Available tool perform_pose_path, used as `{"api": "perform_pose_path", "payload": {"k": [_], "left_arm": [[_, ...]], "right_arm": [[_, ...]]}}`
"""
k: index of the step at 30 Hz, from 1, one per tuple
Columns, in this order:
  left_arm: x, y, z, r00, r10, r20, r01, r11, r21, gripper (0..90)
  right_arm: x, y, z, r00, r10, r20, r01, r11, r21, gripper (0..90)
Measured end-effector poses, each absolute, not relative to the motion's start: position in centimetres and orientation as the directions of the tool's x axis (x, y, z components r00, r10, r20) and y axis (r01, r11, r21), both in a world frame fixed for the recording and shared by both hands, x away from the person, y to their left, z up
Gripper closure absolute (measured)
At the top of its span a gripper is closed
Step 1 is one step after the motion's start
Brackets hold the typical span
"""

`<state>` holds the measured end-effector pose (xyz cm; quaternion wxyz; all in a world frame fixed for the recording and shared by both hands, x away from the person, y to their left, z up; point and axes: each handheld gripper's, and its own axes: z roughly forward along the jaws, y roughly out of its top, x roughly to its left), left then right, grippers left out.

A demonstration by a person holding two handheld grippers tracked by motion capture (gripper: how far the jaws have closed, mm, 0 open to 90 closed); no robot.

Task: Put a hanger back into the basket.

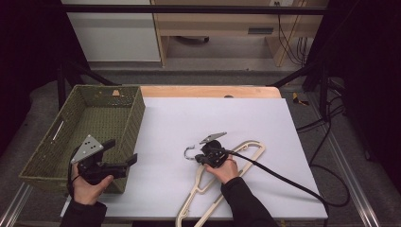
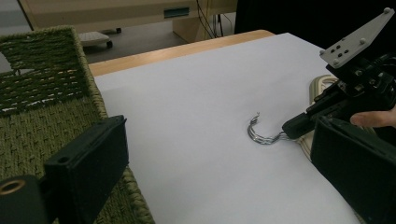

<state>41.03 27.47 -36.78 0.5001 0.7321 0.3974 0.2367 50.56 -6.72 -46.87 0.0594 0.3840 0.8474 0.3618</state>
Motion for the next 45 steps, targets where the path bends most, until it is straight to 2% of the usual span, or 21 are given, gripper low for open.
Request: {"api": "perform_pose_path", "payload": {"k": [7, 13, 23, 30, 32, 33, 40, 45], "left_arm": [[40.6, 26.1, -36.7, 0.601, 0.798, -0.049, 0.342, -0.202, 0.918, 4.7], [40.4, 23.8, -37.2, 0.644, 0.763, -0.061, 0.356, -0.227, 0.907, 5.4], [41.0, 18.5, -39.3, 0.707, 0.696, -0.126, 0.437, -0.29, 0.852, 10.6], [42.2, 14.2, -41.0, 0.75, 0.639, -0.172, 0.49, -0.362, 0.793, 20.1], [43.0, 12.6, -42.0, 0.767, 0.595, -0.24, 0.53, -0.377, 0.76, 21.8], [43.0, 12.6, -42.0, 0.767, 0.595, -0.24, 0.53, -0.377, 0.76, 23.8], [43.8, 9.5, -43.2, 0.769, 0.565, -0.299, 0.569, -0.392, 0.723, 42.2], [44.0, 8.4, -43.8, 0.754, 0.56, -0.344, 0.603, -0.38, 0.701, 59.1]], "right_arm": [[50.1, -6.9, -45.8, -0.683, 0.707, 0.183, 0.61, 0.414, 0.675, 89.0], [49.8, -7.5, -44.7, -0.701, 0.696, 0.156, 0.571, 0.417, 0.707, 89.1], [48.7, -8.3, -42.8, -0.719, 0.679, 0.146, 0.531, 0.401, 0.746, 89.2], [48.2, -9.0, -41.9, -0.737, 0.664, 0.127, 0.498, 0.407, 0.765, 89.2], [48.0, -9.2, -41.7, -0.736, 0.663, 0.132, 0.495, 0.396, 0.773, 89.2], [47.9, -9.3, -41.7, -0.737, 0.663, 0.134, 0.496, 0.395, 0.774, 89.3], [47.2, -9.9, -41.2, -0.748, 0.65, 0.13, 0.472, 0.384, 0.794, 89.2], [46.8, -10.2, -40.8, -0.758, 0.64, 0.128, 0.456, 0.378, 0.806, 89.2]]}}
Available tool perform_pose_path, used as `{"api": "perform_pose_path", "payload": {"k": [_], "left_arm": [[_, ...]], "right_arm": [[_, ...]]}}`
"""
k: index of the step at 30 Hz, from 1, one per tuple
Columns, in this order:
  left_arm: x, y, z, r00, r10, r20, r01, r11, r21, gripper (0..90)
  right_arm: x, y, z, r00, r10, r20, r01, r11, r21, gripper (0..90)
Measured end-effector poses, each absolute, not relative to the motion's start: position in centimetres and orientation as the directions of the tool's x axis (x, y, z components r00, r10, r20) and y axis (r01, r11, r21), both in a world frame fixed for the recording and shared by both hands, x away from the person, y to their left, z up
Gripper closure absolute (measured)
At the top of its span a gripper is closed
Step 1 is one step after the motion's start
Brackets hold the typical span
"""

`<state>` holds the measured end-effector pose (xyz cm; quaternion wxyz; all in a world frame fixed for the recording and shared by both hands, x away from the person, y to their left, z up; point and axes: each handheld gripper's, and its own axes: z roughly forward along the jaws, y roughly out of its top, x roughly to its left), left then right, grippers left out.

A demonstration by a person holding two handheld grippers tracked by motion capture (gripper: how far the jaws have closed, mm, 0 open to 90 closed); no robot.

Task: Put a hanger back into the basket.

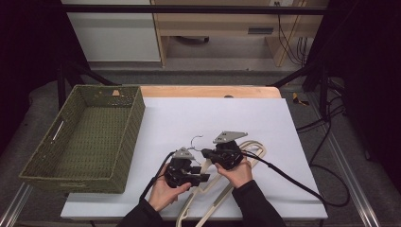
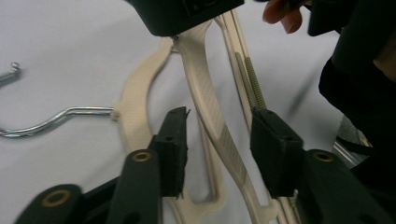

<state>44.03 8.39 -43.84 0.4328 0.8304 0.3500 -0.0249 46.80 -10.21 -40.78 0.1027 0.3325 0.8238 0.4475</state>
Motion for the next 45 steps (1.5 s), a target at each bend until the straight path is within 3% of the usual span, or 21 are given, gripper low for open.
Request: {"api": "perform_pose_path", "payload": {"k": [5, 18, 22, 29, 30, 31, 34, 38, 45], "left_arm": [[43.9, 7.9, -44.1, 0.748, 0.562, -0.354, 0.612, -0.376, 0.695, 72.4], [42.4, 7.3, -43.2, 0.675, 0.595, -0.436, 0.674, -0.255, 0.693, 81.1], [41.2, 6.8, -42.1, 0.689, 0.589, -0.423, 0.649, -0.24, 0.722, 83.6], [39.5, 6.1, -40.6, 0.73, 0.571, -0.374, 0.593, -0.258, 0.763, 85.3], [39.5, 6.1, -40.6, 0.73, 0.571, -0.374, 0.593, -0.258, 0.763, 85.4], [39.3, 6.1, -40.2, 0.741, 0.562, -0.368, 0.582, -0.263, 0.77, 85.5], [39.0, 6.2, -39.7, 0.751, 0.56, -0.35, 0.566, -0.272, 0.778, 85.6], [39.0, 7.0, -39.0, 0.764, 0.564, -0.313, 0.534, -0.283, 0.797, 85.5], [39.0, 9.7, -37.0, 0.782, 0.579, -0.231, 0.467, -0.298, 0.833, 85.5]], "right_arm": [[46.4, -10.4, -40.5, -0.762, 0.636, 0.123, 0.446, 0.377, 0.812, 89.2], [44.7, -11.8, -39.1, -0.766, 0.634, 0.107, 0.405, 0.345, 0.847, 84.4], [43.4, -13.7, -38.2, -0.77, 0.628, 0.113, 0.376, 0.304, 0.875, 74.2], [41.2, -17.5, -37.5, -0.752, 0.647, 0.126, 0.328, 0.201, 0.923, 48.5], [41.2, -17.5, -37.5, -0.752, 0.647, 0.126, 0.328, 0.201, 0.923, 48.5], [40.9, -18.5, -37.6, -0.732, 0.67, 0.12, 0.315, 0.178, 0.932, 39.0], [40.7, -19.7, -38.0, -0.702, 0.7, 0.128, 0.314, 0.143, 0.939, 28.5], [40.6, -20.8, -38.3, -0.681, 0.72, 0.134, 0.311, 0.119, 0.943, 18.7], [40.3, -22.0, -38.2, -0.658, 0.745, 0.108, 0.298, 0.126, 0.946, 11.4]]}}
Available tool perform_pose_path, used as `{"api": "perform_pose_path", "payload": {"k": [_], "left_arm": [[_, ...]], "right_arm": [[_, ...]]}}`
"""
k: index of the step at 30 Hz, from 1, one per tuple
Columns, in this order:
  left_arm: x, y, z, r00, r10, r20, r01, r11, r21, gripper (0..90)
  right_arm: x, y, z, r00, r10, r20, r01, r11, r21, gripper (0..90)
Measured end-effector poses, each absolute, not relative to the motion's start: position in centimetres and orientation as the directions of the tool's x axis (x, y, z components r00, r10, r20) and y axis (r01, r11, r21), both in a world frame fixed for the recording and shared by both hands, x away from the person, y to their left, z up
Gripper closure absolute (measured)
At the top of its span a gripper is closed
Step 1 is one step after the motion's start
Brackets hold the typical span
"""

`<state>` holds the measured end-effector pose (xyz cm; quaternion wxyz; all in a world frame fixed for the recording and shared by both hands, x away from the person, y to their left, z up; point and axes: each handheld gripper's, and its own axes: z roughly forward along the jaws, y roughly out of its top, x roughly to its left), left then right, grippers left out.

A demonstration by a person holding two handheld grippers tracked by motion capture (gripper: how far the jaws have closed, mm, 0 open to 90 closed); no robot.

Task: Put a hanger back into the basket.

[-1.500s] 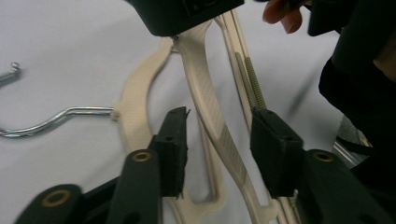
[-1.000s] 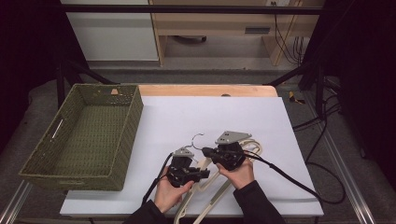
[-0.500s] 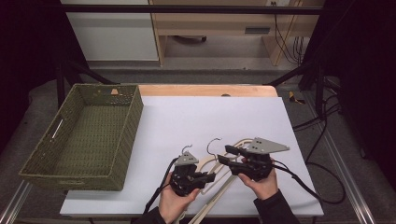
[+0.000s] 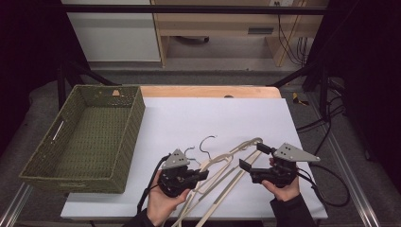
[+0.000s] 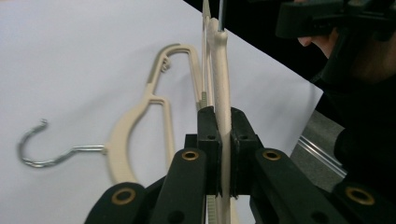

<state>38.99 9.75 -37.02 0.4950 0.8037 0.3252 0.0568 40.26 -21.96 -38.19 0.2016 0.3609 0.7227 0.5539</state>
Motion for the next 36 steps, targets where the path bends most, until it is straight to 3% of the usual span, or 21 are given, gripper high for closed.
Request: {"api": "perform_pose_path", "payload": {"k": [25, 36], "left_arm": [[41.4, 19.7, -27.6, 0.754, 0.653, -0.069, 0.315, -0.267, 0.911, 85.8], [43.4, 23.8, -25.9, 0.712, 0.702, -0.018, 0.298, -0.28, 0.912, 85.9]], "right_arm": [[40.6, -24.5, -39.2, -0.575, 0.807, 0.135, 0.327, 0.075, 0.942, 6.4], [40.8, -24.5, -39.3, -0.569, 0.812, 0.131, 0.333, 0.082, 0.939, 6.3]]}}
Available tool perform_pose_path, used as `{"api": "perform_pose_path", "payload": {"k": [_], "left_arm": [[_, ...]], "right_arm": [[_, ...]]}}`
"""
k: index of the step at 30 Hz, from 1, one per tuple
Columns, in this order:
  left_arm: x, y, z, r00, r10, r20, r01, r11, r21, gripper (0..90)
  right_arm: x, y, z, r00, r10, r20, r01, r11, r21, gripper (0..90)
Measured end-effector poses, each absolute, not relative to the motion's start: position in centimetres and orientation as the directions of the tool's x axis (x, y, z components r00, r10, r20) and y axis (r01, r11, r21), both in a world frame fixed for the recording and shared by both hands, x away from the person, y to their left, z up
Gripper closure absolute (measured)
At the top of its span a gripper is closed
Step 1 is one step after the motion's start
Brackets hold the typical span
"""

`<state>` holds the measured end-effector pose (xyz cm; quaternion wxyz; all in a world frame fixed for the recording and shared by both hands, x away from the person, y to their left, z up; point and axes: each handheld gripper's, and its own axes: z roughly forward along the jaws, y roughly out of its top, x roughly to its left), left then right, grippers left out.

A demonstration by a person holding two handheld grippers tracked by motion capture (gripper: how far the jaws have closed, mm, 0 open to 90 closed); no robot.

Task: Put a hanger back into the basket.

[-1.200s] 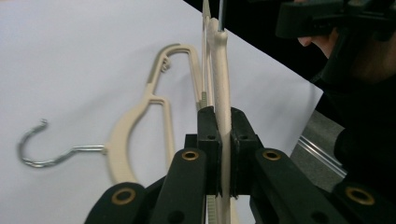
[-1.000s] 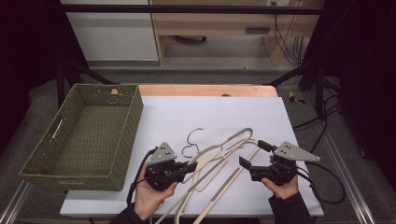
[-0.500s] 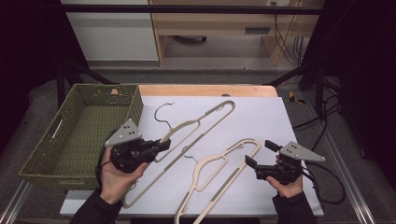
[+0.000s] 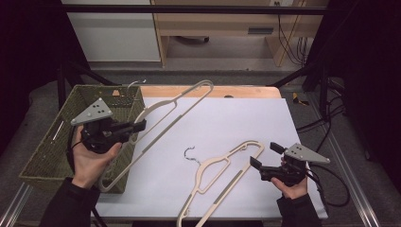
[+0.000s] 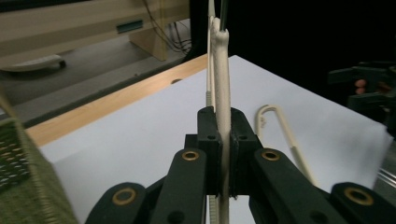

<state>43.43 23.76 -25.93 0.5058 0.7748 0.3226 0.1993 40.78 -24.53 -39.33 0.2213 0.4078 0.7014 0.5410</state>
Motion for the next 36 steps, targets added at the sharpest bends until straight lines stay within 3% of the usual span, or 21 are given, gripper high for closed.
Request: {"api": "perform_pose_path", "payload": {"k": [19, 36], "left_arm": [[47.4, 32.3, -25.8, 0.599, 0.8, 0.013, 0.335, -0.265, 0.904, 85.8], [49.4, 40.6, -28.3, 0.507, 0.862, -0.001, 0.386, -0.226, 0.894, 85.8]], "right_arm": [[41.0, -24.3, -39.5, -0.574, 0.81, 0.122, 0.335, 0.096, 0.937, 6.3], [41.2, -24.1, -39.8, -0.575, 0.81, 0.113, 0.339, 0.11, 0.934, 6.3]]}}
